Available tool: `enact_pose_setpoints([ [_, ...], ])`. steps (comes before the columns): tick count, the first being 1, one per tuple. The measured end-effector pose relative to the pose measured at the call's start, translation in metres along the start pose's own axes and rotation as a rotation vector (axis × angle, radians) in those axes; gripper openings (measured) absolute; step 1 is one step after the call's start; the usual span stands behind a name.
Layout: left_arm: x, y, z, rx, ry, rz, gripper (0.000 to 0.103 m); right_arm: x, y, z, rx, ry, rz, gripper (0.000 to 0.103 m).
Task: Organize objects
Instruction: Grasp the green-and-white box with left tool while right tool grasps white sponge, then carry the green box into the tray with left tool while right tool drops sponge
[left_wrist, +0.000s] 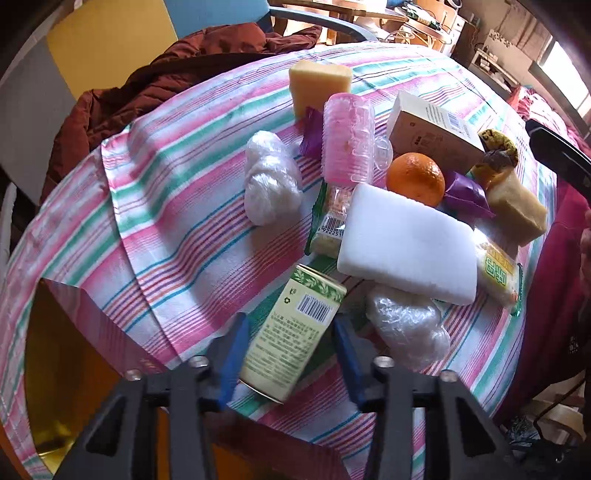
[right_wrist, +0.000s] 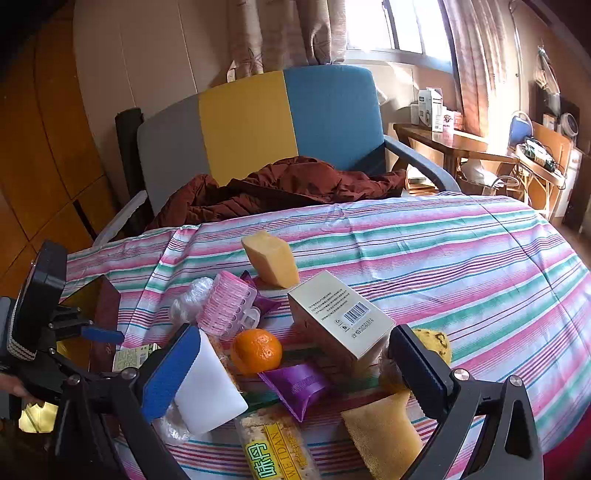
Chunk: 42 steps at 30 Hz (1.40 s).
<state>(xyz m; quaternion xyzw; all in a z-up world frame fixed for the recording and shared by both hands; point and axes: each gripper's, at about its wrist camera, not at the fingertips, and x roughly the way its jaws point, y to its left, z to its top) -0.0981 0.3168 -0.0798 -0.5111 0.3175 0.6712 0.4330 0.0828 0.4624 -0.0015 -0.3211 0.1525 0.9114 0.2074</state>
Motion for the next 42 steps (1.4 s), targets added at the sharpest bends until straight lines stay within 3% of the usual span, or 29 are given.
enact_pose_setpoints([
  [6,-0.014,0.005,-0.013,-0.049,-0.078,-0.034,0.029,0.001,0.006,-0.001,-0.026,0.009,0.008,0.103],
  [11,-0.049,0.019,-0.035,-0.141,-0.172,-0.068,0.029,0.003,0.027,-0.005,-0.104,0.032,0.087,0.103],
  [19,-0.090,0.018,-0.066,-0.270,-0.296,-0.123,0.029,0.034,0.076,-0.023,-0.286,0.179,0.142,0.099],
  [24,-0.115,0.029,-0.094,-0.329,-0.367,-0.104,0.029,0.063,0.086,-0.026,-0.310,0.273,0.147,0.094],
  [26,-0.125,0.037,-0.110,-0.362,-0.387,-0.074,0.029,0.075,0.088,-0.028,-0.318,0.306,0.128,0.079],
  [28,-0.130,0.045,-0.124,-0.399,-0.394,-0.068,0.029,0.073,0.091,-0.029,-0.341,0.299,0.131,0.054],
  [36,-0.129,0.086,-0.191,-0.582,-0.355,0.076,0.029,0.030,0.085,-0.015,-0.257,0.220,0.146,0.054],
  [42,-0.127,0.118,-0.237,-0.700,-0.344,0.125,0.029,-0.009,0.132,-0.005,-0.291,0.168,0.273,0.054],
])
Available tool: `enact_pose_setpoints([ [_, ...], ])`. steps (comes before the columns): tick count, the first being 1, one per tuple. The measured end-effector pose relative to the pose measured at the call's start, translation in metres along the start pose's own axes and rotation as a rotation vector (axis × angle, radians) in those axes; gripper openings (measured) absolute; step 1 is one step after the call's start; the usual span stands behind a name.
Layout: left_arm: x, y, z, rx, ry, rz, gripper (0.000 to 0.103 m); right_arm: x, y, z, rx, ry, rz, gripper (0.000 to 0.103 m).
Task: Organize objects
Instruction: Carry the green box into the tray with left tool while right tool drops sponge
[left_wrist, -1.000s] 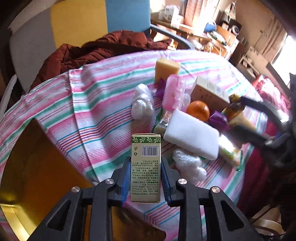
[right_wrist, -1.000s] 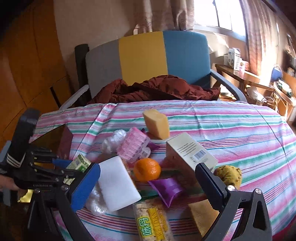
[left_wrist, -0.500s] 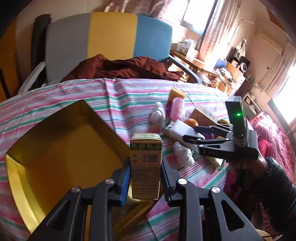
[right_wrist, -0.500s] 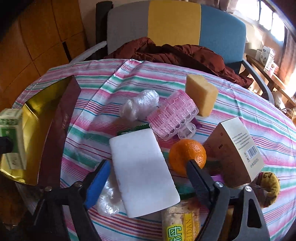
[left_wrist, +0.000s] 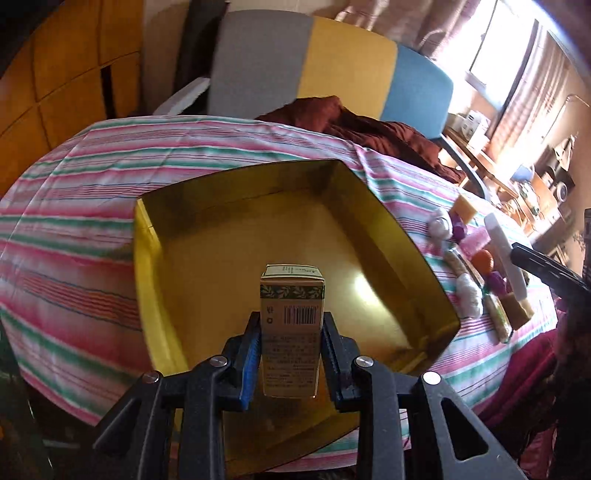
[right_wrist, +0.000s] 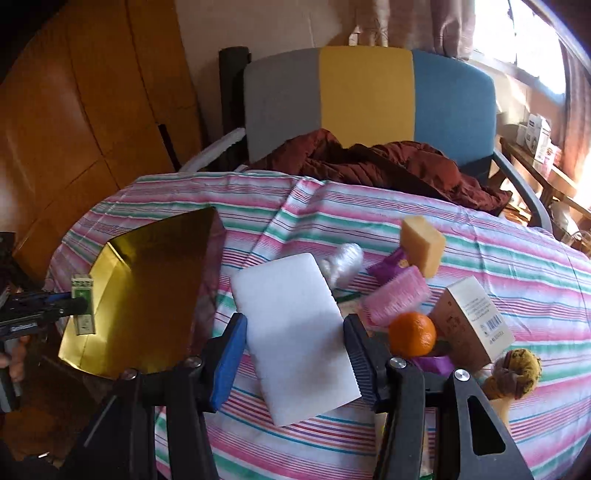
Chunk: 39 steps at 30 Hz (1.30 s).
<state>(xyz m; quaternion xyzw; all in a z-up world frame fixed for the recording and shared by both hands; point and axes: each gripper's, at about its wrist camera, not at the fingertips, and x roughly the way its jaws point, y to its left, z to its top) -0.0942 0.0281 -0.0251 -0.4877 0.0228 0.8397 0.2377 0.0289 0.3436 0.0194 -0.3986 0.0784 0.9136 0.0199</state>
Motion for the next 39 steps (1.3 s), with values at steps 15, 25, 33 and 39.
enact_pose_setpoints([
  [15,0.004,0.057,0.043,-0.100,-0.064,0.086,0.046,0.088,0.144,0.027,-0.014,0.181,0.273,0.055],
  [25,-0.031,0.078,0.016,-0.199,-0.159,0.156,0.056,0.117,0.187,0.038,0.075,0.186,0.368,0.097],
  [33,-0.047,0.050,-0.027,-0.156,-0.226,0.259,0.057,0.092,0.187,-0.002,-0.069,0.157,0.223,0.103],
  [39,-0.053,0.025,-0.034,-0.122,-0.266,0.298,0.057,0.066,0.187,-0.022,-0.152,0.044,0.111,0.103],
])
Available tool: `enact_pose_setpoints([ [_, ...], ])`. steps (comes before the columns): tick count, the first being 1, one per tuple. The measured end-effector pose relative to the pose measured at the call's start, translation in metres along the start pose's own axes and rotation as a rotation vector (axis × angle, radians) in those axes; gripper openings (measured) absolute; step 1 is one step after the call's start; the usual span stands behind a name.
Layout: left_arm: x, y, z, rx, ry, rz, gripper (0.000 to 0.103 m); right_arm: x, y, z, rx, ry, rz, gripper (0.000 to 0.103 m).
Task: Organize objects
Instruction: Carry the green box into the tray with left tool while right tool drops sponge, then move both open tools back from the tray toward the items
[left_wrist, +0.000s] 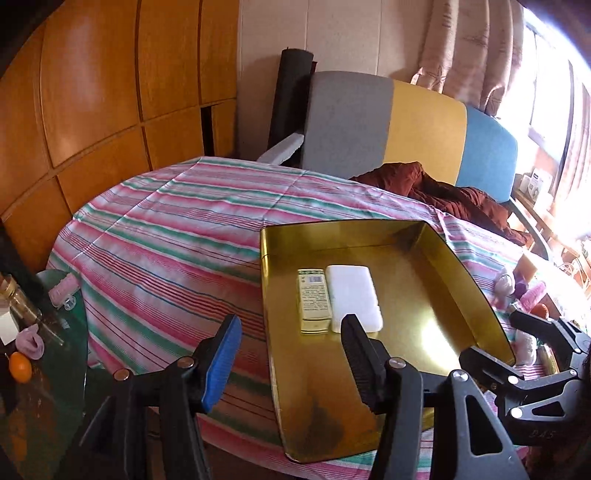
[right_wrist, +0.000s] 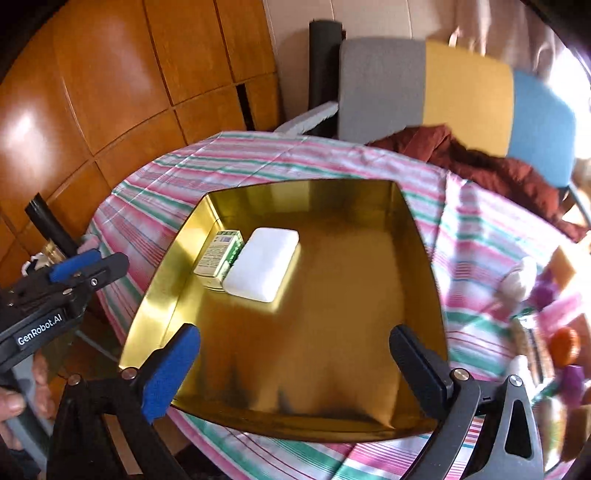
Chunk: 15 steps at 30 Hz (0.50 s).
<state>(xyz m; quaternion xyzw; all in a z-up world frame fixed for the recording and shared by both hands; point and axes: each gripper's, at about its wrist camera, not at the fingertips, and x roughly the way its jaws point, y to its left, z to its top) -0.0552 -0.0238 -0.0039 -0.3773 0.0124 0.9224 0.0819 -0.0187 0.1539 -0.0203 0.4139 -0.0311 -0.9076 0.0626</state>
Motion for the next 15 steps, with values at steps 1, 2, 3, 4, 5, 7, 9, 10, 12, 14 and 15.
enact_pose_setpoints([
  [1,-0.002,-0.005,-0.001,0.014,-0.005,0.005,0.057,-0.004,-0.001,-0.001,-0.006,-0.016,-0.018,0.103],
  [2,-0.004,-0.009,-0.001,0.027,-0.008,0.006,0.057,-0.007,-0.001,-0.002,-0.010,-0.030,-0.032,0.103],
  [3,-0.005,-0.012,-0.002,0.037,-0.010,0.002,0.057,-0.010,-0.002,-0.003,-0.012,-0.043,-0.045,0.103],
  [4,-0.008,-0.015,-0.003,0.043,-0.013,-0.004,0.057,-0.015,-0.003,-0.005,-0.016,-0.057,-0.058,0.103],
  [5,-0.011,-0.020,-0.004,0.053,-0.017,-0.011,0.057,-0.019,-0.004,-0.006,-0.021,-0.069,-0.071,0.103],
  [7,-0.014,-0.027,-0.005,0.070,-0.023,-0.017,0.057,-0.025,-0.006,-0.007,-0.027,-0.088,-0.094,0.103],
  [9,-0.017,-0.034,-0.006,0.084,-0.024,-0.026,0.057,-0.030,-0.010,-0.008,-0.021,-0.100,-0.107,0.103],
  [10,-0.019,-0.037,-0.007,0.092,-0.024,-0.031,0.057,-0.033,-0.012,-0.010,-0.018,-0.107,-0.112,0.103],
  [12,-0.021,-0.045,-0.008,0.110,-0.024,-0.034,0.057,-0.037,-0.017,-0.012,-0.009,-0.115,-0.123,0.103],
  [14,-0.023,-0.051,-0.010,0.125,-0.024,-0.040,0.057,-0.041,-0.023,-0.014,0.001,-0.123,-0.134,0.103],
  [15,-0.024,-0.055,-0.011,0.135,-0.022,-0.041,0.057,-0.043,-0.026,-0.016,0.005,-0.125,-0.141,0.103],
])
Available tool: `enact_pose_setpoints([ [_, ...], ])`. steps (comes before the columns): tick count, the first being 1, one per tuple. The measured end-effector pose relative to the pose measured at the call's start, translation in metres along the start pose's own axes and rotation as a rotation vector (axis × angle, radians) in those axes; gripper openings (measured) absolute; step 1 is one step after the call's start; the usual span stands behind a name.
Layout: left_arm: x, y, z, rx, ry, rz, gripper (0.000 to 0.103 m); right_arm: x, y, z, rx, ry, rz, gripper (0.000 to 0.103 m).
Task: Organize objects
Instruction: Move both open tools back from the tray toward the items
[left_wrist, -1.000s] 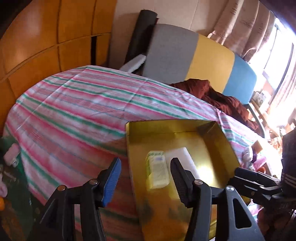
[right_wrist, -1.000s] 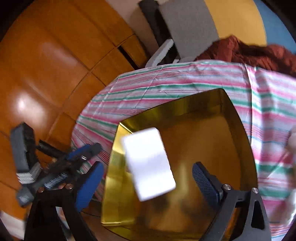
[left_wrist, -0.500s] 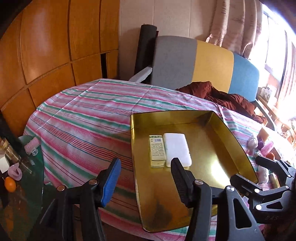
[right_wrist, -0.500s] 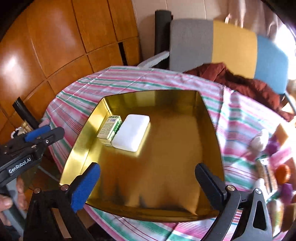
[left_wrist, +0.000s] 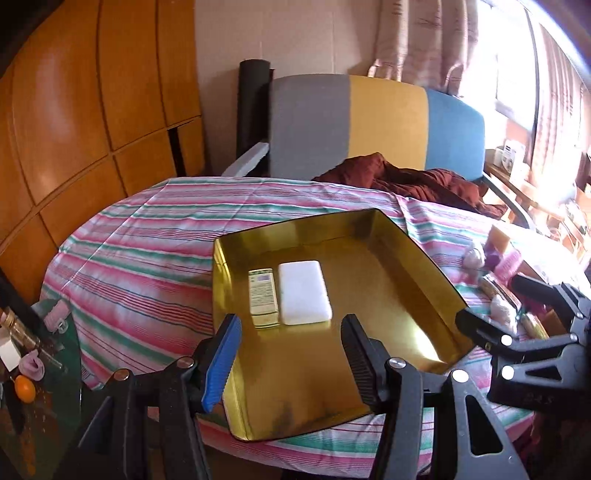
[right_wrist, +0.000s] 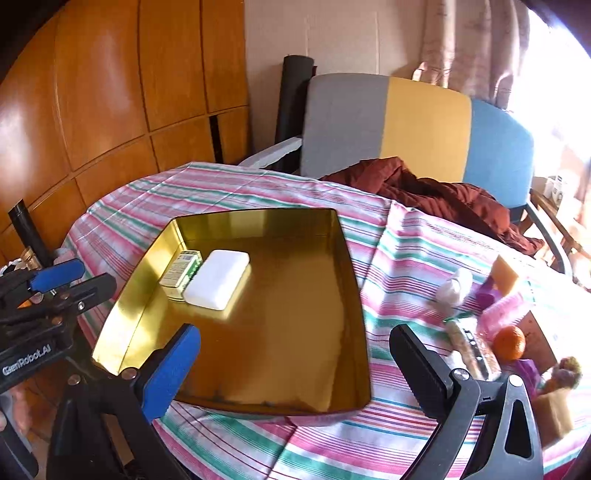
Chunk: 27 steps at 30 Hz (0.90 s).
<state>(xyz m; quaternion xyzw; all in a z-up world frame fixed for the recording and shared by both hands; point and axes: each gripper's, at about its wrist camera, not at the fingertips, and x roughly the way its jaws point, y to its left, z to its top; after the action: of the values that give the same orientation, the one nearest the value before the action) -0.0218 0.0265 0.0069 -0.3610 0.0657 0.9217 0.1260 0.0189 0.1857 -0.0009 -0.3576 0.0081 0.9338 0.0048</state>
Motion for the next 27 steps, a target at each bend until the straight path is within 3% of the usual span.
enact_pose_setpoints([
  [10,-0.006,-0.031,0.000,0.092,0.000,-0.009,0.057,-0.017,-0.057,-0.004,0.088,-0.034,-0.100,0.103],
  [27,-0.003,-0.077,-0.002,0.221,0.028,-0.048,0.057,-0.049,-0.219,0.000,0.184,-0.087,-0.435,0.103],
])
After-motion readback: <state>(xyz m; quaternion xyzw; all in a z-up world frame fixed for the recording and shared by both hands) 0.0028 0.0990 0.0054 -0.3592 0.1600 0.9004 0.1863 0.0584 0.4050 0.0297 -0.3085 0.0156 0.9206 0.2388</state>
